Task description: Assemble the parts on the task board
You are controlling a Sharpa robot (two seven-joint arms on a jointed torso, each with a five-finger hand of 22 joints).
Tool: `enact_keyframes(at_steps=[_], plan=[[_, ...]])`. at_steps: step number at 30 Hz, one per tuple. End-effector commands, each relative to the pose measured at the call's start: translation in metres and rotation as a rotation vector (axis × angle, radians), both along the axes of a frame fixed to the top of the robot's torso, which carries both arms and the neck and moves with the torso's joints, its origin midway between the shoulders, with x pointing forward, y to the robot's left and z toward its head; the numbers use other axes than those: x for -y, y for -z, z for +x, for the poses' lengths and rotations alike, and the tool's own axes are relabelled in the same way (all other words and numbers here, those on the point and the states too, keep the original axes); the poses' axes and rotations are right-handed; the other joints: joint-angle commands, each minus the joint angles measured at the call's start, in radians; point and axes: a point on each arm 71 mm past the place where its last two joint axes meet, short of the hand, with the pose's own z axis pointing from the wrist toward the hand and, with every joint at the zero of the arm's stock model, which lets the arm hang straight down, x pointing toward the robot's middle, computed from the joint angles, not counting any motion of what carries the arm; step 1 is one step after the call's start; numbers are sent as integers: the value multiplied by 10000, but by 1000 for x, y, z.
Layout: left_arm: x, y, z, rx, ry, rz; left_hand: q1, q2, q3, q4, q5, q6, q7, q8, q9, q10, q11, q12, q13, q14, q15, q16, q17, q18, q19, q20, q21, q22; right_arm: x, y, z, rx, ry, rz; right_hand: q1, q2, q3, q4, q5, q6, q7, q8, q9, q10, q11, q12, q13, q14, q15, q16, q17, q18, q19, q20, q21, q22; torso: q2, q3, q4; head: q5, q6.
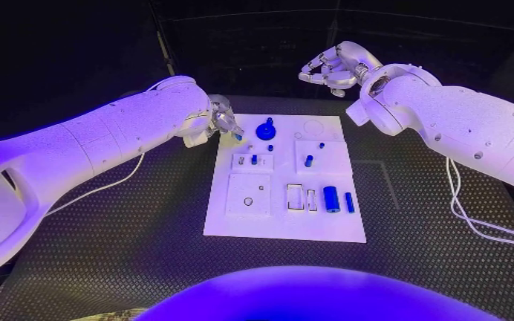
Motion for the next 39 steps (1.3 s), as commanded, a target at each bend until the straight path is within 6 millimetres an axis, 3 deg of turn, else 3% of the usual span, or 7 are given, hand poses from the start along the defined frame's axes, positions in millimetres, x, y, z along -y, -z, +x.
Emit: enact_keyframes(at_steps=[1, 18, 39], plan=[[1, -2, -5, 365, -476, -492, -150, -6, 1579, -1480, 84, 11, -56, 63, 35, 193, -104, 27, -10, 1036, -74, 31, 2635, 32, 76, -3, 64, 450, -1, -1, 0, 40, -80, -5, 9, 77, -41, -20, 30, -18, -3, 44, 1, 15, -26, 31, 8, 524, -17, 12, 528, 190, -13, -22, -47, 8, 0, 8, -20, 45, 0], [-5, 19, -37, 769, -343, -176, -292, -94, 1732, -1590, 206, 48, -86, 161, 77, 273, -134, 41, -10, 1036, -97, 31, 2635, 17, 123, -26, 113, 512, 1, 2, 0, -21, -58, -34, 9, 77, -41, -20, 30, -18, -3, 44, 1, 15, -26, 31, 8, 524, -17, 12, 528, 190, -13, -22, -47, 8, 13, -27, -24, 93, 0], [0, 30, -46, 335, 290, 333, -310, -115, 1772, -1626, 216, 55, -91, 182, 85, 275, -142, 16, -53, 1036, -105, 31, 2635, 24, 109, -32, 90, 492, 0, 3, 0, -54, -87, -39, 9, 77, -41, -20, 30, -18, -3, 44, 1, 15, -26, 31, 8, 524, -17, 12, 528, 190, -13, -22, -47, 8, 23, -11, -30, 96, 0]])
